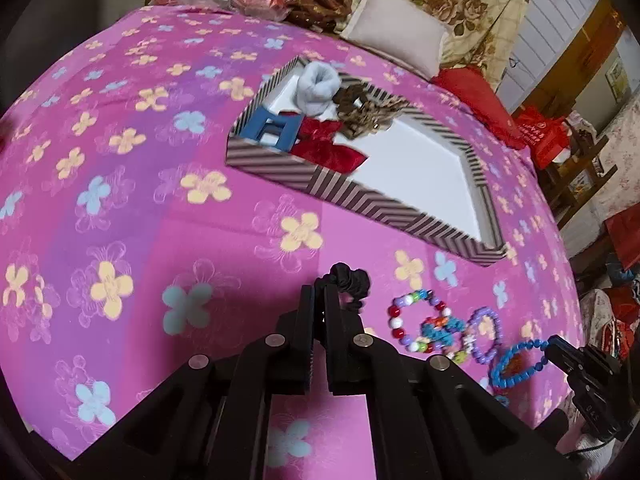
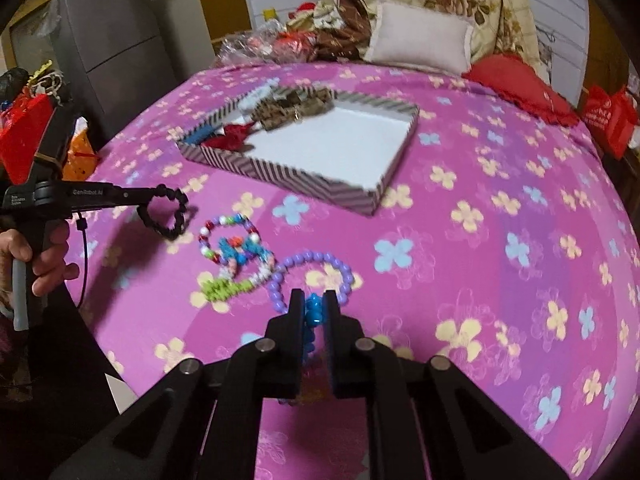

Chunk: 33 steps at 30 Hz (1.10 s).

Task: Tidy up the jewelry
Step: 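Grasp the black scrunchie with the left tool while the right tool grasps the blue bead bracelet, then carry both items into the striped box and open both tools to release them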

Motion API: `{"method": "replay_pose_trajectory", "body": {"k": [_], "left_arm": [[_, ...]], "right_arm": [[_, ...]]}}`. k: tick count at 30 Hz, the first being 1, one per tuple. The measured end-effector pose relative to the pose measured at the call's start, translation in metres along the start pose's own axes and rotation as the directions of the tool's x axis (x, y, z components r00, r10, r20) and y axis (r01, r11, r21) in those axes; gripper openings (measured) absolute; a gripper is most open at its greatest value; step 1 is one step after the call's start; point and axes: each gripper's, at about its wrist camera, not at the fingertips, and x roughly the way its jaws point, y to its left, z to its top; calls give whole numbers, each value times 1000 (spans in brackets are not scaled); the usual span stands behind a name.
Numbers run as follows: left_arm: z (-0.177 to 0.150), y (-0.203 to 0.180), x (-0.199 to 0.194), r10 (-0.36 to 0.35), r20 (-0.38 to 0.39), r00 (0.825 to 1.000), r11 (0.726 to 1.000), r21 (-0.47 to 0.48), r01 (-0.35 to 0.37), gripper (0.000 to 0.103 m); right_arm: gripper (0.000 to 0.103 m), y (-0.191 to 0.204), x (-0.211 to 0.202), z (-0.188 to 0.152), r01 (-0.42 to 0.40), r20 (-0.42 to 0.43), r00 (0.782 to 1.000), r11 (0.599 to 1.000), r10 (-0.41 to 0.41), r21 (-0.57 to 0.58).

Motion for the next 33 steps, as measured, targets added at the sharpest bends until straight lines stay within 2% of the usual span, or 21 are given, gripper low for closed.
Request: {"method": "replay_pose_trajectory", "body": {"k": [7,16,25,33], "left_arm": [[15,-13,-17,11,41,999,999,39,-13,12],[50,-45,-20,13,93,996,996,87,-21,12],[88,-66,24,-32,69,997,999,40,29,12],[99,-61,74,11,10,1000,1000,20,-12,12]], "right_arm": [[9,5,-11,31,2,51,999,999,0,-50],[9,8,-3,94,0,95,995,994,10,-108],[9,10,50,160,-25,68,997,991,34,-130],[9,20,125,197,-51,-14,999,986,50,-157]]}}
